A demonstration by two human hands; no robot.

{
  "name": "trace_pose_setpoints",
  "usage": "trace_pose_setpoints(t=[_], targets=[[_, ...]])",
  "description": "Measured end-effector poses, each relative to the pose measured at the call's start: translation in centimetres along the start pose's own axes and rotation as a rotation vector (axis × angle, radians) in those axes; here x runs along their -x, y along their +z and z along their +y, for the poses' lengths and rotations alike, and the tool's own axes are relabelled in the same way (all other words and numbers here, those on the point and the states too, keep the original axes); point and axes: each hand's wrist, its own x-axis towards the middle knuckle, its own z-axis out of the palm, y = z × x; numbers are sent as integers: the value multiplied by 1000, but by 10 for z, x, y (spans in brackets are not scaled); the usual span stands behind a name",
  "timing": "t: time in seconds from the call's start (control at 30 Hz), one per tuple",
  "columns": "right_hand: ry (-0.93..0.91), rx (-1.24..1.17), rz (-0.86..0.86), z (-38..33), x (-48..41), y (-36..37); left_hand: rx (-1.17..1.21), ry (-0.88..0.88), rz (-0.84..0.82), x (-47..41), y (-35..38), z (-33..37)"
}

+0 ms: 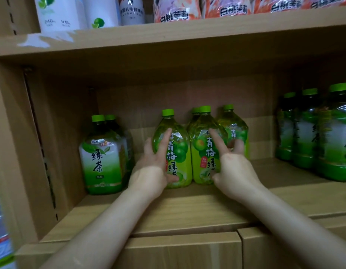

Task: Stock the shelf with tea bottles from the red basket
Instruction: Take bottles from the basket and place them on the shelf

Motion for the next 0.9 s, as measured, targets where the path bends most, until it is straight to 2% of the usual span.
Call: trace_pose_setpoints(t=[0.13, 0.2, 0.33, 0.4, 0.43, 0.47, 0.53, 0.63, 0.77, 0.9], targets=[[-24, -20, -95, 1, 6, -6, -138, 18, -16, 3, -6, 1], [-43, -117, -130, 8, 13, -20, -217, 18, -10, 8, -8, 3], [-199, -178, 88, 25, 38, -62, -252, 33, 75, 27, -14, 22], [-245, -176, 105, 31, 57, -87, -172, 195, 285, 43, -18, 41], [-251, -160, 72, 34, 68, -100, -35, 339, 380, 51, -20, 53], [-254, -136, 26, 40, 79, -111, 150, 485, 406, 61, -20, 68], [-259, -81, -43, 55, 99, -132, 420, 731, 332, 88, -16, 101], [-242, -14, -80, 83, 130, -158, 536, 899, 148, 125, 2, 152], [-181, -18, -65, 141, 183, -188, 689, 932, -82, 159, 34, 218], [-1, -44, -57, 201, 262, -226, 865, 884, -276, 198, 81, 285]])
